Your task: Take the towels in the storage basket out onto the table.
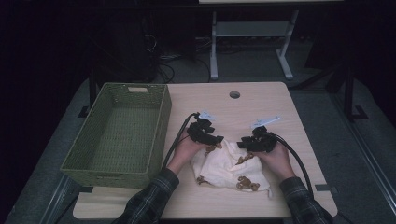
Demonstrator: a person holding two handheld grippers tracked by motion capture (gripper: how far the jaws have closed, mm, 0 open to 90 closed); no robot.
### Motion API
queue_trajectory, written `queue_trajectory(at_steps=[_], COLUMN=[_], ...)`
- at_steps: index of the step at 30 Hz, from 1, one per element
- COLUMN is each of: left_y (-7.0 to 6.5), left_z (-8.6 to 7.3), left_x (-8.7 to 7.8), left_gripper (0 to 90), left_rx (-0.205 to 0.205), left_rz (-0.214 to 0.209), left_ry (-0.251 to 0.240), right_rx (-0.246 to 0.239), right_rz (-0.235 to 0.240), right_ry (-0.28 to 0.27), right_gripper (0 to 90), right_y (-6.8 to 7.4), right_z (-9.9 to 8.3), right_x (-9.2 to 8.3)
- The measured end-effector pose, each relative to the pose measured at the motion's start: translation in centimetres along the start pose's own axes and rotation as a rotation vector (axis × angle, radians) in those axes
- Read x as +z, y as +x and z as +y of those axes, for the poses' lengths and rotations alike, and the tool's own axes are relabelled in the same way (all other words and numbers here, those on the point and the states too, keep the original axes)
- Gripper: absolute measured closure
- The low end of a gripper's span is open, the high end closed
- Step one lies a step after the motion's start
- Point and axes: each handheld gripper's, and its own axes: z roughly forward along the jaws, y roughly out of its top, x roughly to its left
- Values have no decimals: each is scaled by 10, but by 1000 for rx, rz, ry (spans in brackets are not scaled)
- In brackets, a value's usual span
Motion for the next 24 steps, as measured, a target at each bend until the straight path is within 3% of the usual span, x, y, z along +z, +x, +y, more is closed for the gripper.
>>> queue_trajectory(at_steps=[4,8,11,13,18,24], left_y=[3,3,3,3,-1,-2], left_z=[-6,-10,-11,-10,-5,3], left_x=[7,6,5,2,-12,-38], left_gripper=[395,582,762,828,864,869], left_rx=[-15,8,4,23,14,9], left_rz=[-20,-36,-44,-43,-24,39], left_ry=[26,53,46,42,-9,-115], right_rx=[5,-2,-23,-40,-49,-52], right_rz=[23,27,27,21,11,-40], right_ry=[17,29,26,20,-12,-108], right_gripper=[669,769,852,863,867,870], right_y=[-1,2,4,6,8,5], right_z=[-3,-3,-3,-2,1,6], right_x=[4,3,2,1,-9,-36])
